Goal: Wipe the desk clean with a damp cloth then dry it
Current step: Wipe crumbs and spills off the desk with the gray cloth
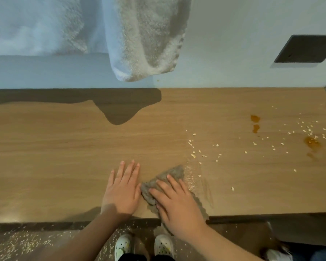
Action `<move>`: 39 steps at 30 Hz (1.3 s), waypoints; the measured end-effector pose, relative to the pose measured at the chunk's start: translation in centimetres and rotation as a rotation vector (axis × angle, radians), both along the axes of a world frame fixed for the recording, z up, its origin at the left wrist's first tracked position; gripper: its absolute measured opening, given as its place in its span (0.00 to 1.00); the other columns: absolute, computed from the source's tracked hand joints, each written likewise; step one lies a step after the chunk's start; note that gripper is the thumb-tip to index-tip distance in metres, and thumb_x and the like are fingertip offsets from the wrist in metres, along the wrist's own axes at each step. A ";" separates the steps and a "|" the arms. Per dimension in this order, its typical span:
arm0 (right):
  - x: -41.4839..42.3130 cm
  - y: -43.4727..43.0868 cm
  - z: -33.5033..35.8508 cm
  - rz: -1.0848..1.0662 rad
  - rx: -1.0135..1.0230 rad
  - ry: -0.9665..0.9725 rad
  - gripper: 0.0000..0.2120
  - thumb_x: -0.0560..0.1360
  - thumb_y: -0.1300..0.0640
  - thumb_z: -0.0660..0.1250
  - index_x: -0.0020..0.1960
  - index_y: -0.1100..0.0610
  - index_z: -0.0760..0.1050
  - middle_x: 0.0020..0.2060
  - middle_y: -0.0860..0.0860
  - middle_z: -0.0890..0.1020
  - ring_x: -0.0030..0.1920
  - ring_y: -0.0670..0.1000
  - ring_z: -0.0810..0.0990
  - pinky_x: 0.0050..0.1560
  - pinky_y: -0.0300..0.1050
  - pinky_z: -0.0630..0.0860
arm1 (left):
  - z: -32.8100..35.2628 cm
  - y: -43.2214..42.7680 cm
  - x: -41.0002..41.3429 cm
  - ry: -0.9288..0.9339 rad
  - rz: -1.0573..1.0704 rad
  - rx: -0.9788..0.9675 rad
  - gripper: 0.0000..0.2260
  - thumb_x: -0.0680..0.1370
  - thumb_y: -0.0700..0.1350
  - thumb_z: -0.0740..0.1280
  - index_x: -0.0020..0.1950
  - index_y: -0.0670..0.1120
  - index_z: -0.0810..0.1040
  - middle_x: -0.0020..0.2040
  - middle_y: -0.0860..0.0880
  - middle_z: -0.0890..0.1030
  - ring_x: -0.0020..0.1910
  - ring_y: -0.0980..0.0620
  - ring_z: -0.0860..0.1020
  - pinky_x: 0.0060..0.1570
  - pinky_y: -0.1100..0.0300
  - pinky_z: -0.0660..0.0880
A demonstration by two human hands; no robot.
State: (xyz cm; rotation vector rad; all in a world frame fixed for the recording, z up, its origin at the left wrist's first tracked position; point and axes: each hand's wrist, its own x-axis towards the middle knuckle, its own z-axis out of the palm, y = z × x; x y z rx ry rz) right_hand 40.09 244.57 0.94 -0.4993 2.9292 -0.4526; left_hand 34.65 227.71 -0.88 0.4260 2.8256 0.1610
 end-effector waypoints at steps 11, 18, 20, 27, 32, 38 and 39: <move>0.4 -4.3 0.2 -0.143 0.002 -0.061 0.19 0.72 0.47 0.56 0.61 0.43 0.74 0.63 0.47 0.76 0.66 0.56 0.71 0.66 0.58 0.62 | -0.9 -5.2 2.3 0.077 -0.036 -0.019 0.34 0.68 0.64 0.20 0.72 0.56 0.40 0.73 0.53 0.41 0.71 0.51 0.37 0.69 0.53 0.37; 0.7 0.5 -0.3 -0.211 0.036 0.003 0.20 0.79 0.47 0.49 0.71 0.41 0.61 0.72 0.44 0.63 0.75 0.50 0.54 0.71 0.47 0.41 | -1.0 -5.3 2.6 0.121 -0.046 0.041 0.33 0.72 0.63 0.23 0.73 0.55 0.45 0.74 0.54 0.46 0.74 0.51 0.42 0.71 0.51 0.40; 0.8 0.5 -0.5 -0.395 0.013 0.035 0.21 0.80 0.49 0.51 0.73 0.42 0.57 0.74 0.44 0.57 0.75 0.50 0.47 0.71 0.47 0.37 | -1.0 -5.1 2.7 0.148 -0.044 0.044 0.29 0.76 0.62 0.30 0.74 0.54 0.48 0.74 0.52 0.49 0.74 0.49 0.45 0.71 0.49 0.44; 2.4 -3.9 -0.1 -0.117 0.006 0.064 0.21 0.78 0.52 0.59 0.70 0.46 0.66 0.71 0.47 0.66 0.74 0.55 0.56 0.69 0.53 0.39 | -1.3 -4.3 3.0 0.160 -0.006 0.011 0.26 0.75 0.56 0.33 0.73 0.53 0.44 0.74 0.51 0.47 0.74 0.47 0.45 0.70 0.48 0.43; 3.4 1.9 -0.3 -0.506 -0.003 0.084 0.21 0.80 0.51 0.54 0.73 0.44 0.60 0.74 0.45 0.60 0.75 0.50 0.49 0.73 0.48 0.38 | -0.1 -2.6 3.0 0.058 0.061 -0.046 0.24 0.81 0.54 0.41 0.76 0.52 0.40 0.77 0.49 0.41 0.75 0.46 0.39 0.72 0.48 0.40; 4.6 1.5 -0.6 -0.270 0.034 0.056 0.20 0.75 0.50 0.54 0.64 0.47 0.73 0.65 0.48 0.75 0.68 0.56 0.69 0.67 0.56 0.55 | -0.1 4.3 2.7 0.049 0.058 -0.002 0.24 0.82 0.53 0.42 0.76 0.51 0.41 0.77 0.49 0.40 0.75 0.46 0.38 0.72 0.46 0.40; 4.7 3.2 -0.8 -0.240 0.061 0.060 0.20 0.74 0.50 0.53 0.64 0.46 0.73 0.63 0.47 0.76 0.66 0.55 0.71 0.67 0.55 0.57 | -0.1 5.3 2.5 0.050 0.079 -0.001 0.24 0.82 0.53 0.42 0.76 0.51 0.41 0.77 0.49 0.41 0.75 0.45 0.38 0.72 0.46 0.40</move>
